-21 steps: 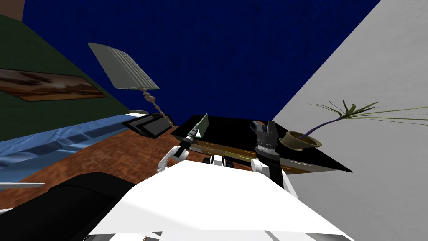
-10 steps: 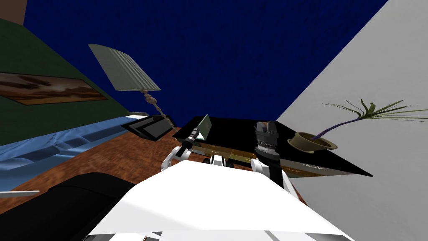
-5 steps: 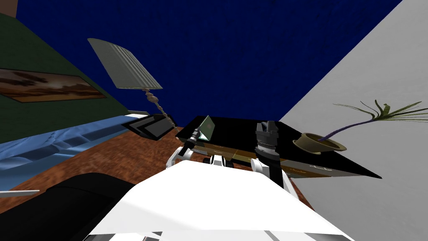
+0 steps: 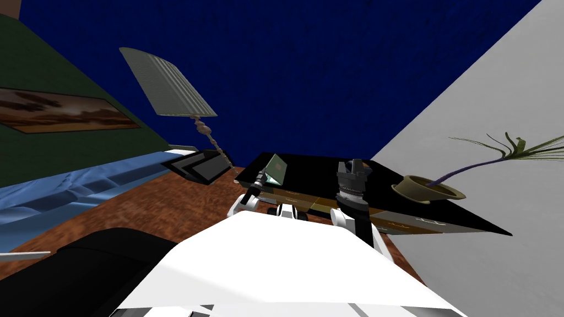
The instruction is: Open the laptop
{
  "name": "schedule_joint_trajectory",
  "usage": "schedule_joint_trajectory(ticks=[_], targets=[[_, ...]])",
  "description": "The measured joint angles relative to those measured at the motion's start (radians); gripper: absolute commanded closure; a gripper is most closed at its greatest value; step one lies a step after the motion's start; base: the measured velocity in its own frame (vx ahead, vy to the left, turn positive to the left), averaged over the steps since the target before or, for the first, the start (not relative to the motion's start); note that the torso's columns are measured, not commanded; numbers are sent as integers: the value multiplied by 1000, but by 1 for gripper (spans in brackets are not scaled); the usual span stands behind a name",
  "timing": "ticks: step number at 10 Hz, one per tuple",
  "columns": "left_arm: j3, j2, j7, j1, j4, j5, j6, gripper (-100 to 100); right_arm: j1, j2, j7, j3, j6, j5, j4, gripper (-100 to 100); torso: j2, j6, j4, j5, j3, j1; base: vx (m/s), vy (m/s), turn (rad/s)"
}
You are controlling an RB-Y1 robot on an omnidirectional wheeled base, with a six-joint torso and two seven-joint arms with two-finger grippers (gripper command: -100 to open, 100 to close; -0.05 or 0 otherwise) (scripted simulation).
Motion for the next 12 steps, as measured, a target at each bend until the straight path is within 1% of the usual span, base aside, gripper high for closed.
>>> schedule_joint_trajectory(ticks=[1, 2, 3, 4, 5, 6, 7, 12], targets=[[-3, -15, 14, -10, 29, 19, -12, 100, 0, 0, 0, 0, 0, 0, 0, 0, 0, -1, 1, 0, 0, 1, -3, 48, -9], [-3, -16, 17, -11, 33, 20, -14, 100, 0, 0, 0, 0, 0, 0, 0, 0, 2, -1, 2, -1, 1, -1, 9, 52, -9], [-5, -20, 23, -9, 48, 30, -26, 100, 0, 0, 0, 0, 0, 0, 0, 0, 2, -2, 2, -1, 1, 0, 7, 84, -23], [-13, -35, 32, -6, 76, 42, -54, 100, 0, 0, 0, 0, 0, 0, 0, 0, 3, -2, 2, 0, 1, 3, 7, 90, -23], [-18, -46, 45, -10, 102, 58, -78, -100, 0, 0, 0, 0, 0, 0, 0, 0, 3, -2, 2, 0, 1, 4, 16, 38, 1], [-19, -44, 50, -3, 86, 60, -73, -100, 0, 0, 0, 0, 0, 0, 0, 0, 2, -2, 2, -1, 1, 0, 21, -15, 19], [-18, -38, 52, 6, 59, 58, -51, -100, 0, 0, 0, 0, 0, 0, 0, 0, 2, -2, 2, -2, 1, -2, 23, -29, 20], [-17, -1, 76, 59, -82, 59, 33, -100, 0, 0, 0, 0, 0, 0, 0, 0, 2, -2, 2, 0, 1, 3, 29, -17, 13]])
